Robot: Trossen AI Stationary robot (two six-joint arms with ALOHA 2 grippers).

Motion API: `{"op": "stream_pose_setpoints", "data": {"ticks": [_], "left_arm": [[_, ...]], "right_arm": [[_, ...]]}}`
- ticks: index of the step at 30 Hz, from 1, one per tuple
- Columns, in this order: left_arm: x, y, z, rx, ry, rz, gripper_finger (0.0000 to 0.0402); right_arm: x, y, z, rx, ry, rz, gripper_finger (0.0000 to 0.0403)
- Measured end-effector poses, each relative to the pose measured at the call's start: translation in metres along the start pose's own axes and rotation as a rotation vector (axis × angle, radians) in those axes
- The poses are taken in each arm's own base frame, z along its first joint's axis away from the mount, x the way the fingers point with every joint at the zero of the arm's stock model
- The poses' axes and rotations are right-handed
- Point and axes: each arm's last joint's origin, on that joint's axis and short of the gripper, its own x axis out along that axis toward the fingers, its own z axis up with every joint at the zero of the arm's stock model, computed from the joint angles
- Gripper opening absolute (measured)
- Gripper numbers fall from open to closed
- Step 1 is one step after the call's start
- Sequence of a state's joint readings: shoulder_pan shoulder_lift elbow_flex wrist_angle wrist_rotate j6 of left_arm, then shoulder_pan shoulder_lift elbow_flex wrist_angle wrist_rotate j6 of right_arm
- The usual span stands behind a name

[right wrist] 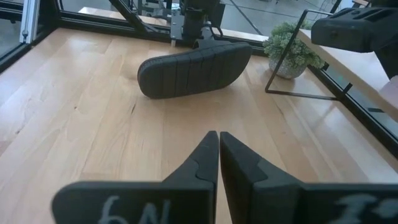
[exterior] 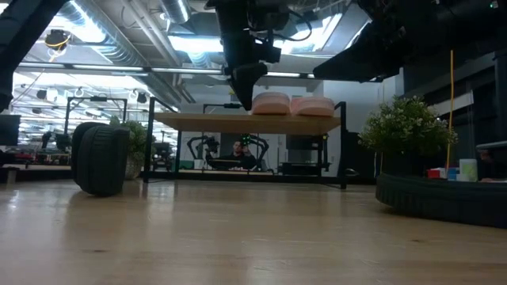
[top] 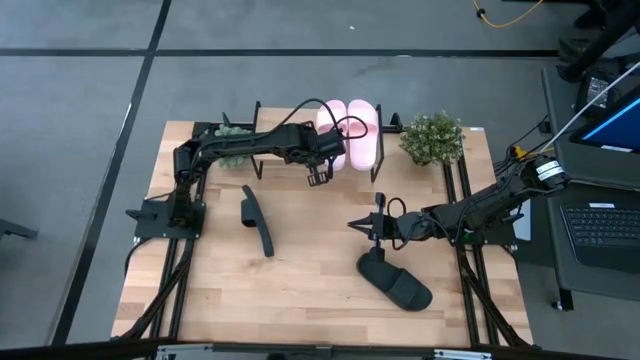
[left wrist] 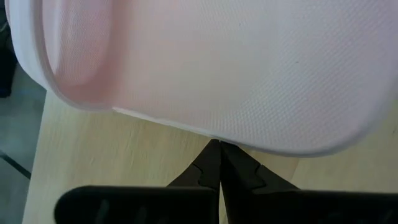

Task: Pick and place slides into the shelf
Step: Put the pink slipper on the shelf

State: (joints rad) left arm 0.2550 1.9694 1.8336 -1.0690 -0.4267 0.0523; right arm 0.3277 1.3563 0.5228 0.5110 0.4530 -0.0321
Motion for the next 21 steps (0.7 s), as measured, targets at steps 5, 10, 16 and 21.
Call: {"op": "stream_pose_setpoints", "data": {"ticks": [5, 10, 16, 21], "left_arm": [[-0.0001, -0.0001, 0.0007, 0.0, -0.007, 0.0, 0.0], [-0.0001, -0.0002, 0.0008, 0.007, -0.008, 0.001, 0.0], [-0.0003, -0.0002, 0.0004, 0.009, -0.005, 0.0, 0.0], [-0.0006, -0.0003, -0.0069, 0.041, 0.066, 0.0, 0.0]], "right_arm": [[0.0, 0.0, 0.0, 0.0, 0.0, 0.0, 0.0019], [0.0, 0.0, 0.0, 0.0, 0.0, 0.0, 0.0019], [0.0, 0.0, 0.0, 0.0, 0.0, 0.0, 0.0019], [0.0, 0.0001, 0.0, 0.0, 0.0, 0.001, 0.0019]]}}
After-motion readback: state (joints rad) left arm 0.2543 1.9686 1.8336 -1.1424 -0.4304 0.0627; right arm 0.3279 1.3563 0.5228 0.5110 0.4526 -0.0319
